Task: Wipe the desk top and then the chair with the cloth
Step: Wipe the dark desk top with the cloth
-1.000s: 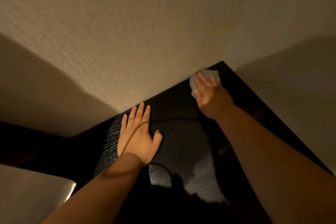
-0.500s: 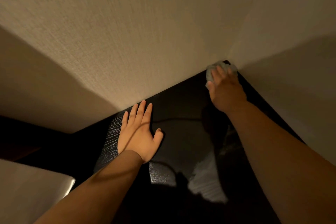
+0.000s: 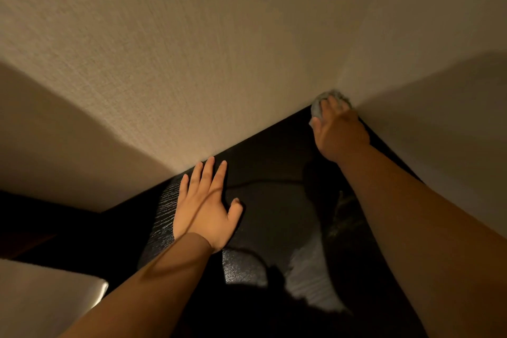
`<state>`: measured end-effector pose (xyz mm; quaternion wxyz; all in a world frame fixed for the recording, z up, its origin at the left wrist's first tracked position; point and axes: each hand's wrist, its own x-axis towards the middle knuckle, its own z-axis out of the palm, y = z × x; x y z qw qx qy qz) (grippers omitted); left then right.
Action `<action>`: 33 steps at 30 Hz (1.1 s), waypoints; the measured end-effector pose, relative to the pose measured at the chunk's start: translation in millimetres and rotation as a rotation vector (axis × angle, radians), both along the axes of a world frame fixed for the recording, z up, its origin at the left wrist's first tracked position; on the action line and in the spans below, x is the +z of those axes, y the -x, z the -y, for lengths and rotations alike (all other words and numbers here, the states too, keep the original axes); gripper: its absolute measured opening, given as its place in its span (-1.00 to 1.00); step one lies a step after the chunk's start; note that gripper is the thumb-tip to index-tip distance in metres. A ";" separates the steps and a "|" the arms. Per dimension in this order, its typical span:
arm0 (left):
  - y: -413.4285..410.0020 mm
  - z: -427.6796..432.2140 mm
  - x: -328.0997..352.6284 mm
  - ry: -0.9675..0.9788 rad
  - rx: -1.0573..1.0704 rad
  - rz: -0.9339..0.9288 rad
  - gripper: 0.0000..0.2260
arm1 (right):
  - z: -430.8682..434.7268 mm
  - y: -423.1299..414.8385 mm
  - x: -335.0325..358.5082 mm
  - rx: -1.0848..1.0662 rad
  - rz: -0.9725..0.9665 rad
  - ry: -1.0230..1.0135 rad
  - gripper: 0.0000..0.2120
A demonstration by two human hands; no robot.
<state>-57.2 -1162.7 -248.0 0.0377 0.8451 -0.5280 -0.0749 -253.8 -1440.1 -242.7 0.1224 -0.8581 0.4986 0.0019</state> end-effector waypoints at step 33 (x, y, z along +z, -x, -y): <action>2.0 0.0 1.8 0.037 -0.013 0.004 -0.24 | -88.1 95.5 7.7 -0.109 -0.122 -0.064 -0.38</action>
